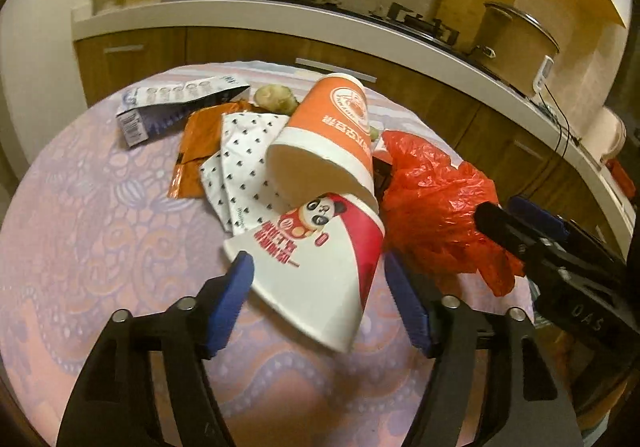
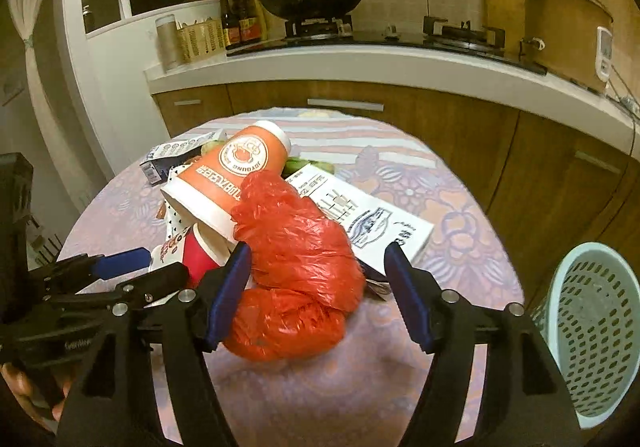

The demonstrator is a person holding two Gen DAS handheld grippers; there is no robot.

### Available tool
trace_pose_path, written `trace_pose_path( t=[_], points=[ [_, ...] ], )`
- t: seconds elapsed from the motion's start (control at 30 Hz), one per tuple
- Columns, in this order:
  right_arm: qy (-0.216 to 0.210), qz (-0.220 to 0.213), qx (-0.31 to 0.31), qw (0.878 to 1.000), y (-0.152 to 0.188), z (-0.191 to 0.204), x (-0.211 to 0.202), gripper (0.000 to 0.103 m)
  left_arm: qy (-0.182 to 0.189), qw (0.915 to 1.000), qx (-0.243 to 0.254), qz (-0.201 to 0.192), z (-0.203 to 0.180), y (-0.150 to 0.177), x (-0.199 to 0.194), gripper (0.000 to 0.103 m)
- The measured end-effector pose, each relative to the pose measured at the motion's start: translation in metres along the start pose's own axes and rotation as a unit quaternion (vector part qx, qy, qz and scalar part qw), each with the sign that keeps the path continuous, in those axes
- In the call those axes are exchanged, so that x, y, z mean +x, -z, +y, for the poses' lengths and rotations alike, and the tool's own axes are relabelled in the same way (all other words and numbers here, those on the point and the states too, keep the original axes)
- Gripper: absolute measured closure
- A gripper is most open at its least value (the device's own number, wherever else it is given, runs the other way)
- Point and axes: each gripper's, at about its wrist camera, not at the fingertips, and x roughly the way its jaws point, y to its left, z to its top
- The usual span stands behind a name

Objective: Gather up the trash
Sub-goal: 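Grasp the red plastic bag with the right tool, then grasp the white panda-print paper cup with the left tool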

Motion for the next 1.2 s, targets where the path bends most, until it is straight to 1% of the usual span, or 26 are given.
trace_pose_path(
  t=[0.13,0.37,0.43,0.5,0.57,0.6,0.73,0.8,0.83,0.97,1.07,1.2],
  points=[
    [-0.022,0.024,0.007,0.999,0.006,0.001,0.017,0.038,-0.014,0.9999,0.005,-0.001,0.003,0.002,0.004,0.033],
    [-0.013,0.038,0.003,0.999,0.01,0.003,0.027,0.038,-0.013,0.9998,-0.013,-0.003,0.012,0.006,0.0,0.032],
    [-0.011,0.043,0.002,0.999,0.011,0.003,0.028,0.045,-0.014,0.9997,-0.019,-0.003,0.015,0.008,-0.002,0.032],
    [-0.008,0.042,0.001,0.999,0.011,0.004,0.029,0.057,-0.016,0.9996,-0.021,-0.006,0.017,0.011,-0.006,0.032],
    [-0.009,0.038,-0.002,0.999,0.011,0.004,0.027,0.064,-0.019,0.9995,-0.024,-0.008,0.019,0.014,-0.009,0.032],
    [-0.008,0.036,-0.004,0.999,0.012,0.005,0.026,0.066,-0.018,0.9994,-0.027,-0.009,0.022,0.015,-0.011,0.032],
    [-0.008,0.024,-0.008,1.0,0.014,0.008,0.019,0.069,-0.015,0.9994,-0.032,-0.004,0.027,0.016,-0.012,0.031],
    [-0.007,0.021,-0.005,1.0,0.014,0.008,0.015,0.069,-0.008,0.9994,-0.033,0.011,0.028,0.016,-0.009,0.031],
    [-0.008,0.021,-0.003,1.0,0.015,0.007,0.012,0.069,0.006,0.9991,-0.036,0.021,0.028,0.017,-0.007,0.031],
    [-0.004,0.012,0.002,1.0,0.015,0.002,0.001,0.069,0.036,0.998,-0.042,0.031,0.023,0.022,-0.004,0.032],
    [0.005,0.006,0.001,1.0,0.014,-0.001,-0.007,0.069,0.051,0.9968,-0.052,0.032,0.02,0.025,-0.002,0.037],
    [0.011,0.0,0.002,1.0,0.014,-0.005,-0.013,0.069,0.062,0.996,-0.056,0.032,0.016,0.027,0.0,0.06]
  ],
)
